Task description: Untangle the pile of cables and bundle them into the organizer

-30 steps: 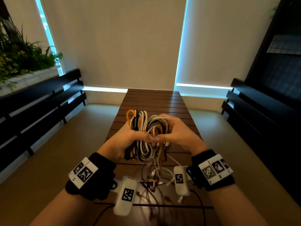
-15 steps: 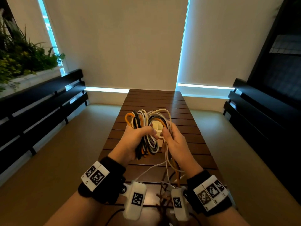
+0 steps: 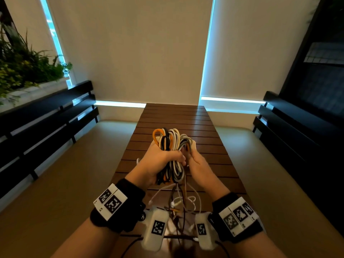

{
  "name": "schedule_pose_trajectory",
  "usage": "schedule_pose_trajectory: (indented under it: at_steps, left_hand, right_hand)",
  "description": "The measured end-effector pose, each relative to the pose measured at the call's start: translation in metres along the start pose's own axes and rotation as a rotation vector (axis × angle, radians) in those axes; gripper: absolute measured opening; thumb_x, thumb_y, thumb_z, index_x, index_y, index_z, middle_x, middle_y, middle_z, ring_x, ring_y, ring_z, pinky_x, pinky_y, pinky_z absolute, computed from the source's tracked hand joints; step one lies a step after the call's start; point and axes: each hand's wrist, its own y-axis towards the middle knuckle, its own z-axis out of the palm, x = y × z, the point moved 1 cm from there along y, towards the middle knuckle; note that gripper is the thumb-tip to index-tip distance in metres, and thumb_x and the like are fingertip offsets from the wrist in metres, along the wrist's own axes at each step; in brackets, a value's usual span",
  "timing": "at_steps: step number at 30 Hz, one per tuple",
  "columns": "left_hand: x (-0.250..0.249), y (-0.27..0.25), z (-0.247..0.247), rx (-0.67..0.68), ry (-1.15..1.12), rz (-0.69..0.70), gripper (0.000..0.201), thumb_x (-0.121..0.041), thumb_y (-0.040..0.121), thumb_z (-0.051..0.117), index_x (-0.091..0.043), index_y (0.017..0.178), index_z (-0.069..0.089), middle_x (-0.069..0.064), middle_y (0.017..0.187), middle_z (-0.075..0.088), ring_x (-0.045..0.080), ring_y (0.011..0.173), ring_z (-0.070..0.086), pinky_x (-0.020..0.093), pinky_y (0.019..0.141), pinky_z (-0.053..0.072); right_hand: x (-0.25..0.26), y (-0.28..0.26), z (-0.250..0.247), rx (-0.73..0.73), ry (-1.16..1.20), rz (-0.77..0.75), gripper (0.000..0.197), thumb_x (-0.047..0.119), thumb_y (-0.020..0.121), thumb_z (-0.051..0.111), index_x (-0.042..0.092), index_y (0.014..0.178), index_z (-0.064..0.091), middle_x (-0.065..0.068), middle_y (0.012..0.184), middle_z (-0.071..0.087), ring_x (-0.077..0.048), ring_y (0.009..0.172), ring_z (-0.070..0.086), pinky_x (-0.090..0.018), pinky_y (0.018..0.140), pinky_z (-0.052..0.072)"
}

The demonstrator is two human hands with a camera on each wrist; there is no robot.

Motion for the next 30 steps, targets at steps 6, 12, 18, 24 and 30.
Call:
schedule_pose_trajectory:
  at_steps: [6, 12, 18, 24, 30]
  left_hand:
    - [0.007, 0.005, -0.001, -0.090, 0.027, 0.071, 0.016, 0.016, 0.067, 0.065, 0.002, 0.076, 0.064, 0.015, 0.070, 0.065, 0.028, 0.070, 0.063, 0.043, 0.073, 0.055]
    - [0.018, 0.016, -0.006, -0.190, 0.142, 0.176, 0.023, 0.010, 0.069, 0.070, -0.012, 0.075, 0.066, -0.001, 0.065, 0.068, 0.011, 0.065, 0.065, 0.024, 0.064, 0.055]
    - [0.035, 0.024, 0.000, -0.196, -0.010, 0.164, 0.035, -0.019, 0.072, 0.077, -0.004, 0.102, 0.066, 0.011, 0.094, 0.071, 0.023, 0.092, 0.068, 0.033, 0.079, 0.056]
    - [0.040, 0.024, 0.009, -0.178, 0.024, 0.182, 0.035, -0.017, 0.072, 0.077, -0.007, 0.101, 0.061, 0.001, 0.092, 0.069, 0.006, 0.089, 0.068, 0.021, 0.076, 0.054]
    - [0.050, 0.024, 0.010, -0.193, 0.052, 0.096, 0.046, -0.021, 0.066, 0.084, -0.008, 0.103, 0.060, -0.001, 0.091, 0.067, 0.011, 0.087, 0.065, 0.023, 0.075, 0.052]
  right_hand:
    - [-0.010, 0.001, 0.009, -0.130, 0.164, 0.046, 0.020, 0.023, 0.100, 0.034, 0.029, 0.102, 0.053, 0.002, 0.086, 0.063, -0.005, 0.071, 0.063, -0.017, 0.058, 0.049]
    - [0.004, -0.004, 0.011, -0.111, 0.260, 0.010, 0.056, 0.061, 0.088, 0.029, 0.009, 0.097, 0.047, 0.010, 0.058, 0.048, 0.000, 0.039, 0.046, -0.008, 0.039, 0.033]
    - [0.008, -0.002, 0.012, -0.085, -0.142, -0.060, 0.089, 0.093, 0.051, 0.040, 0.025, 0.109, 0.035, 0.013, 0.094, 0.057, -0.005, 0.086, 0.061, -0.014, 0.067, 0.051]
    - [-0.004, -0.009, 0.021, -0.031, -0.124, -0.041, 0.118, 0.088, 0.049, 0.054, 0.026, 0.142, 0.015, 0.007, 0.139, 0.038, -0.007, 0.129, 0.040, -0.033, 0.107, 0.040]
    - [-0.004, -0.021, 0.029, -0.008, -0.320, 0.055, 0.146, 0.103, 0.029, 0.025, 0.026, 0.145, -0.017, 0.005, 0.155, 0.003, -0.011, 0.142, 0.006, -0.023, 0.107, -0.002]
